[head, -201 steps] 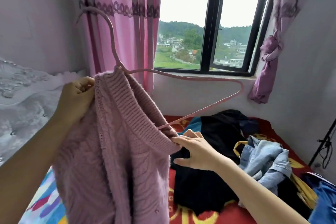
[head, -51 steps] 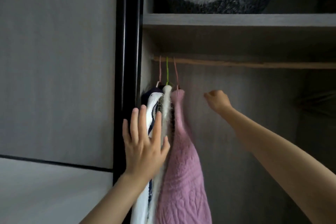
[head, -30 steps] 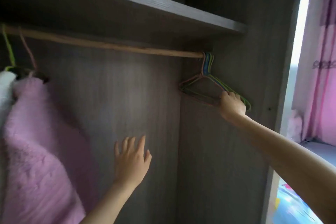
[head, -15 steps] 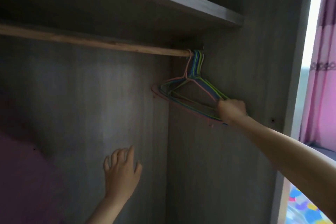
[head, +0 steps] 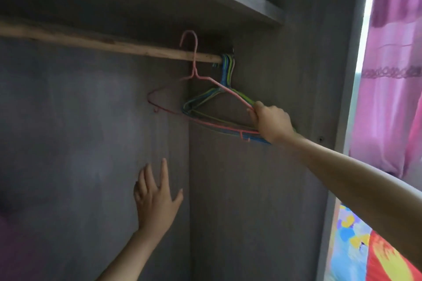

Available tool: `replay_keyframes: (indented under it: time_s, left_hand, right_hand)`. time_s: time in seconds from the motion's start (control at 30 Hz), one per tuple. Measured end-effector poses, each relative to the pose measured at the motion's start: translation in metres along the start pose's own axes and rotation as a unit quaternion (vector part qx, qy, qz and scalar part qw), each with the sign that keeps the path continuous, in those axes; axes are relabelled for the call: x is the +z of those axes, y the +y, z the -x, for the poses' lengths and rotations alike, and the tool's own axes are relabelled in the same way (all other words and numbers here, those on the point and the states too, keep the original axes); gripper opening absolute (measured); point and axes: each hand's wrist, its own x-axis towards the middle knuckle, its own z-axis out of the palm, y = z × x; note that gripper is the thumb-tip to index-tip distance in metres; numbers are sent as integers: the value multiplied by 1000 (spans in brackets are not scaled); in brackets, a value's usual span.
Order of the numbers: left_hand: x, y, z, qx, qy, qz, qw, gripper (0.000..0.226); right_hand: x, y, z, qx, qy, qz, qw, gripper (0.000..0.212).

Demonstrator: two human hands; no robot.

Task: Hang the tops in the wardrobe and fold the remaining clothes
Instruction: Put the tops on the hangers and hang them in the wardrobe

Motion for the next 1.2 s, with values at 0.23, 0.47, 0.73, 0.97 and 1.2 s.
replay_keyframes:
  time_s: [0.23,0.47,0.73,0.97,1.2]
  left_hand:
    - [5,-7,1,24,79,52,995,108]
    - [17,-10,29,230,137,29,963,73]
    - [39,72,93,300,94,170,934,64]
    - [45,170,171,386,-54,287,875,88]
    - [34,292,256,438,-217,368,791,144]
  right_hand:
    - [-16,-11,31,-2,1,28,1000,35]
    - [-23,36,145,12,-2,41,999,38]
    - [-78,117,325,-22,6,97,995,37]
    - [-161,168,456,44,-18,218,975,33]
    - [-230,214,573,111,-38,335,935,35]
